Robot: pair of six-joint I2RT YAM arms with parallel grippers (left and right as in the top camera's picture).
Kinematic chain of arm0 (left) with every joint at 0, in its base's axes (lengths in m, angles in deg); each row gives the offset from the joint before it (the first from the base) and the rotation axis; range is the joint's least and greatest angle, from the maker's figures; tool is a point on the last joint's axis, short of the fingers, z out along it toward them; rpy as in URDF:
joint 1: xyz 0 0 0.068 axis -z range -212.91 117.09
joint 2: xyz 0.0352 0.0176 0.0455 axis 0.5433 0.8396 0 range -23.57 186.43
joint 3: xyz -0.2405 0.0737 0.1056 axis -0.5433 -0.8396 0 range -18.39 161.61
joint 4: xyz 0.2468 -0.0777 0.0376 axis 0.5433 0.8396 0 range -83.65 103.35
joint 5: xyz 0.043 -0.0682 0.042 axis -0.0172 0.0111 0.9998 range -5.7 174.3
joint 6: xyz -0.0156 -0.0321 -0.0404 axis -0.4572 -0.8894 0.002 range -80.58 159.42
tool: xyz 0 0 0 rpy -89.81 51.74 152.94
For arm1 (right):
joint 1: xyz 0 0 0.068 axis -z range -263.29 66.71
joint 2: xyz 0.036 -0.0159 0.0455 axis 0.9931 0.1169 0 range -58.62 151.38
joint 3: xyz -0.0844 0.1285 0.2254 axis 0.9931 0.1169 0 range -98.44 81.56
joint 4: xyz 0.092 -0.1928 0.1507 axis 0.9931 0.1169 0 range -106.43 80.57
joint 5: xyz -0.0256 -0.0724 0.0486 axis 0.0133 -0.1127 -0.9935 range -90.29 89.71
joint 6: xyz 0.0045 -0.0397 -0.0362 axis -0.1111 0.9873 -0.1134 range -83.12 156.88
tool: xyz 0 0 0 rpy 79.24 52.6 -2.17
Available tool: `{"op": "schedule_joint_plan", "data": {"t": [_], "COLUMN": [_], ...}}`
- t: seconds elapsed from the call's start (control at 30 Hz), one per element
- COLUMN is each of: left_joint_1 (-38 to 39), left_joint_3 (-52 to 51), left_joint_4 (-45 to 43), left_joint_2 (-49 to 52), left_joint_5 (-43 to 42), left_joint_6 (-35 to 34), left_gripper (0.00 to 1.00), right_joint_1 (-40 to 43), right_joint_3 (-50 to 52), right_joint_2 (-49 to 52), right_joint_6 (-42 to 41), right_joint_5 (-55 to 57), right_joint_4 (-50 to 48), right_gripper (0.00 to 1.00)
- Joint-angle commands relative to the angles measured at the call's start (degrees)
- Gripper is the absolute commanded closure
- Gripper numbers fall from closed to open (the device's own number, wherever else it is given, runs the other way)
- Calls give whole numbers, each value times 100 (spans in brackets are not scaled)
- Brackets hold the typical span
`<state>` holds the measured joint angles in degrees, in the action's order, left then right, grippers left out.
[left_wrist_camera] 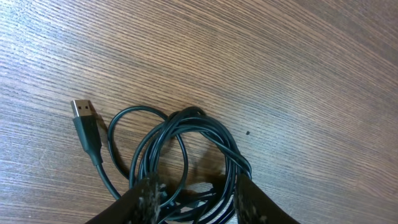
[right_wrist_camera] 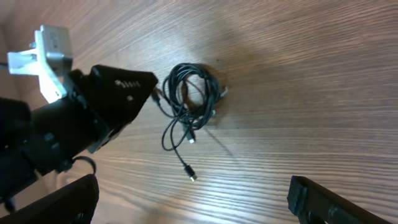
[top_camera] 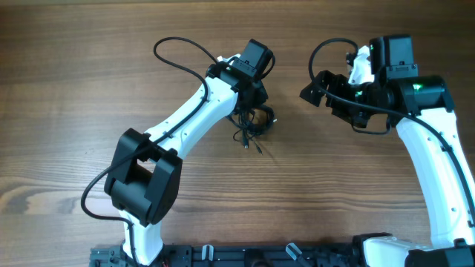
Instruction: Untangle cables
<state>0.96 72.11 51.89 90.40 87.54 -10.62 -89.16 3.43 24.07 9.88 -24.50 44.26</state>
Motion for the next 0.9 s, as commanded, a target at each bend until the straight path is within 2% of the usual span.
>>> {"op": "schedule_joint_plan", "data": {"t": [0.0, 0.17, 0.2, 0.27, 0.8, 0.83, 0.87], "left_joint_1": [9, 11, 11, 11, 11, 11, 11], "left_joint_3": [46, 46, 46, 46, 46, 46, 46], "left_joint_4": [61, 96, 92, 92, 118, 118, 118], "left_joint_2": [50, 50, 50, 50, 50, 50, 50], "left_joint_5": [160, 157, 157, 157, 157, 157, 157], "left_joint_6": [31, 31, 28, 28, 28, 28, 28], "left_gripper": [60, 67, 66, 44, 41, 38, 29], "right_joint_1": [-17, -17, -17, -17, -17, -17, -17], "right_joint_3": [26, 26, 26, 26, 26, 26, 26], "right_joint_2": [48, 48, 48, 48, 48, 48, 48], "right_joint_6": [-37, -39, -37, -37, -37, -37, -39], "right_joint_5": [236, 236, 236, 236, 236, 236, 236], "right_joint_4": [-26, -26, -26, -26, -28, -28, -28], "right_gripper": [0, 0, 0, 0, 0, 0, 0]}}
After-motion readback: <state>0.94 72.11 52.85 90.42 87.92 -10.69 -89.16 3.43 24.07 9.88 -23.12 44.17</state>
